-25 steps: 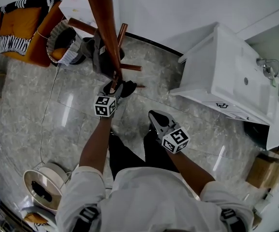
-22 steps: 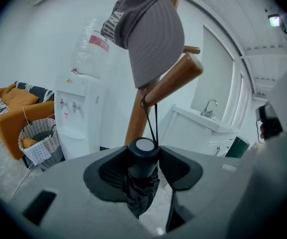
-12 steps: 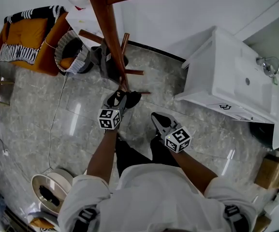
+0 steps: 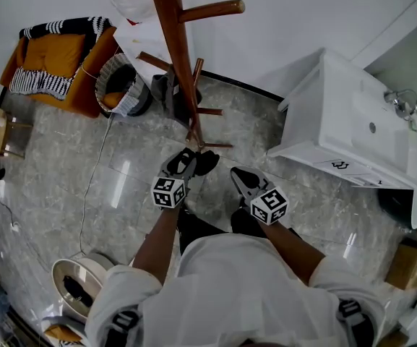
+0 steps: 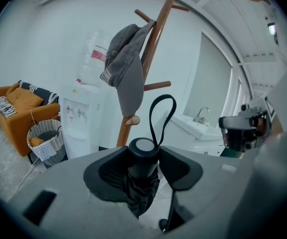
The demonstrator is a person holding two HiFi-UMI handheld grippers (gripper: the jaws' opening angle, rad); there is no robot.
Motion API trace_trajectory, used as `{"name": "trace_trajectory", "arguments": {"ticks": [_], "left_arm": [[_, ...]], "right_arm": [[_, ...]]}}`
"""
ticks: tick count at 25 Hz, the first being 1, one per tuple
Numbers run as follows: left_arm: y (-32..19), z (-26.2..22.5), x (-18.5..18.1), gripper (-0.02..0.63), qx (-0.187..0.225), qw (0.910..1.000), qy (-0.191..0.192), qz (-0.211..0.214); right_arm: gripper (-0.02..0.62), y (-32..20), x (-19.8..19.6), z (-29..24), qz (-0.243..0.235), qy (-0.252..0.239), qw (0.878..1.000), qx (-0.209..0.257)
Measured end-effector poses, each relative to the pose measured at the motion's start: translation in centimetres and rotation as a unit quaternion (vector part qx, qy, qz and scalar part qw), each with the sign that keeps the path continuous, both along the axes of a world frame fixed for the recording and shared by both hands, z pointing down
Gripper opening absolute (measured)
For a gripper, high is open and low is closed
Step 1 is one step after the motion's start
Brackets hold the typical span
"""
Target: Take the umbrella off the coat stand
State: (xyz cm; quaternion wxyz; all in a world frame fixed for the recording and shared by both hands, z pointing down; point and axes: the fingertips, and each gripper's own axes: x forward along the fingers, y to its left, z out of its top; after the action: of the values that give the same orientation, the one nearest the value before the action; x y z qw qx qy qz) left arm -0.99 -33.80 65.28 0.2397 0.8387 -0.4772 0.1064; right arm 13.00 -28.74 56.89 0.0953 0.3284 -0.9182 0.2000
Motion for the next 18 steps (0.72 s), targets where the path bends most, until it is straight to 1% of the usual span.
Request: {"name": "trace_trajectory", "arguments": {"ticks": [5, 9, 12, 18], "left_arm": [[3.1, -3.4, -0.5, 0.206, 0.011, 0.9999, 0.0, 0.012], [4.9, -6.3, -1.5, 0.206, 0.026, 0.9995, -0.008, 0.019], [6.3, -8.5, -2.7, 0.206, 0.04, 0.9991, -0.012, 0.01], [9.1, -12.5, -5.1, 0.206, 0.062, 0.9978, -0.009, -0.018]], "right_arm": [[0.015, -0.1, 0.2, -1.7, -0.001, -0.002, 1.0, 0.011], [0.015, -0.1, 0.3, -3.1, -0.006, -0.004, 1.0, 0.026], [0.015, 0.1, 0.7, -3.7, -0.003, -0.006, 0.999, 0.032], [0.015, 0.5, 2.9, -5.2, 0.026, -0.007, 0.999, 0.034]]}}
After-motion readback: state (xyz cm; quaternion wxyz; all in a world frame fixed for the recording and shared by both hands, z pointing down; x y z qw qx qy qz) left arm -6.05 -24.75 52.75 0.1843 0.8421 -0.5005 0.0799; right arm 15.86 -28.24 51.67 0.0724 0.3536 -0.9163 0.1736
